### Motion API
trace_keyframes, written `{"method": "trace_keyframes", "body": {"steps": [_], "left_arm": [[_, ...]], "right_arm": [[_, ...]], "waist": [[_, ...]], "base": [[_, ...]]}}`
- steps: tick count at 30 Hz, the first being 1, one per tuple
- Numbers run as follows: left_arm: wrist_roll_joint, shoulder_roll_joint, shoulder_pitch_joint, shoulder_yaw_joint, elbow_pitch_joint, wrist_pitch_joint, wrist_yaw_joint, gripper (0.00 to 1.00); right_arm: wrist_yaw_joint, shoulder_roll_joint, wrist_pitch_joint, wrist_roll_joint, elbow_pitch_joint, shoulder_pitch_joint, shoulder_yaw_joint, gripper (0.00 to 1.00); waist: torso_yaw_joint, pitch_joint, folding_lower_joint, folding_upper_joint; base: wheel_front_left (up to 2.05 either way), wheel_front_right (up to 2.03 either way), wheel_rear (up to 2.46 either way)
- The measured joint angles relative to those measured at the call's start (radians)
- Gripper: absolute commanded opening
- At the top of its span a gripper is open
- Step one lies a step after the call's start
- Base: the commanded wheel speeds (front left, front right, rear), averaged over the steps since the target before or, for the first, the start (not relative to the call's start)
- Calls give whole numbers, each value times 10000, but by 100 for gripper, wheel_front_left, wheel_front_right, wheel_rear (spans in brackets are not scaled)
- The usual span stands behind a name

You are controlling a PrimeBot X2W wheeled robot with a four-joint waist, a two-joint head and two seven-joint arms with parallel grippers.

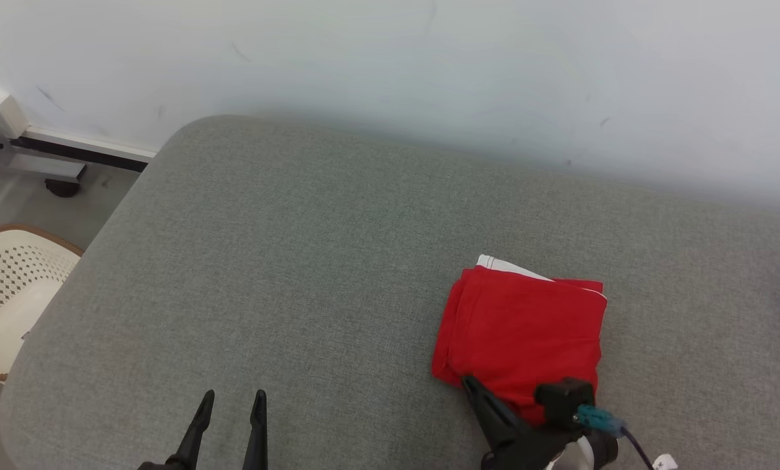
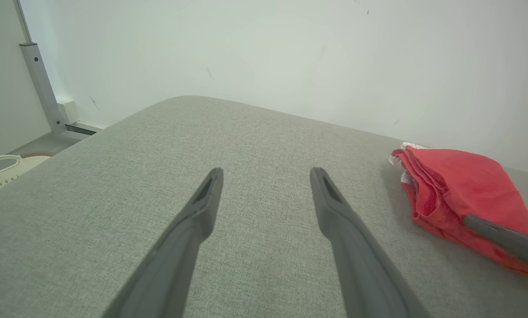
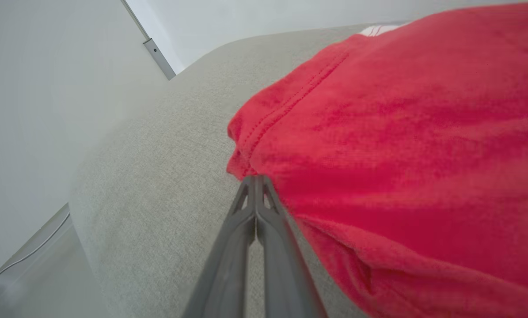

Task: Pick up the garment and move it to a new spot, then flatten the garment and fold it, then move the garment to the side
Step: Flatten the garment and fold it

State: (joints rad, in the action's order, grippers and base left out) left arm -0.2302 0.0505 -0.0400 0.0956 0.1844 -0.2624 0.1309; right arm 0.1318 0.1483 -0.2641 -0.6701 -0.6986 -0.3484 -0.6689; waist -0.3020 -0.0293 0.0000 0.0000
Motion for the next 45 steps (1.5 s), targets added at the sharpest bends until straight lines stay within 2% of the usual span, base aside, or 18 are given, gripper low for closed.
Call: {"method": "trace_keyframes", "body": {"steps": [7, 12, 17, 24, 31, 33, 40, 41, 42, 43, 44, 45], "left_arm": [[-6, 0, -47, -77, -56, 0, 0, 100], [-6, 2, -193, -153, -100, 0, 0, 100], [-4, 2, -230, -253, -176, 0, 0, 100], [105, 0, -394, -234, -224, 0, 0, 100], [487, -6, -415, -265, -324, 0, 0, 100], [585, -2, -430, -322, -336, 0, 0, 100], [704, -6, -462, -439, -364, 0, 0, 100], [708, -2, -474, -454, -368, 0, 0, 100], [709, -2, -489, -466, -366, 0, 0, 100], [715, -2, -524, -489, -372, 0, 0, 100], [750, -2, -566, -502, -372, 0, 0, 100], [790, -2, -596, -520, -364, 0, 0, 100]], "right_arm": [[0, 477, -2, -13, 1298, 219, 1095, 0], [0, 596, -2, 320, 2138, 653, 2732, 0], [0, 458, -2, 1078, 2989, 1489, 4437, 0], [0, -90, -2, 2080, 4119, 2973, 6481, 0], [0, -414, -2, 2936, 5035, 4003, 6936, 0], [0, -504, 0, 3058, 5264, 4189, 7064, 4], [0, -828, 0, 3641, 5814, 4798, 7193, 3], [0, -849, -2, 3714, 5837, 4893, 7170, 8], [0, -876, -2, 3774, 5841, 4964, 7147, 25], [0, -911, -2, 3822, 5843, 5027, 7102, 46], [0, -920, -2, 3870, 5841, 5097, 7041, 85], [0, -934, 0, 3921, 5835, 5136, 6980, 98]], "waist": [[117, 54, 0, 0], [275, 135, 0, 0], [494, 222, 0, 0], [892, 343, 0, 0], [1412, 388, 0, 0], [1575, 403, 0, 0], [2088, 466, 0, 0], [2151, 476, 0, 0], [2214, 486, 0, 0], [2272, 495, 0, 0], [2326, 505, 0, 0], [2380, 515, 0, 0]], "base": [[0, 0, 0], [0, 0, 0], [0, 0, 0], [0, 0, 0], [0, 0, 0], [0, 0, 0], [0, 0, 0], [0, 0, 0], [0, 0, 0], [0, 0, 0], [0, 0, 0], [0, 0, 0]]}}
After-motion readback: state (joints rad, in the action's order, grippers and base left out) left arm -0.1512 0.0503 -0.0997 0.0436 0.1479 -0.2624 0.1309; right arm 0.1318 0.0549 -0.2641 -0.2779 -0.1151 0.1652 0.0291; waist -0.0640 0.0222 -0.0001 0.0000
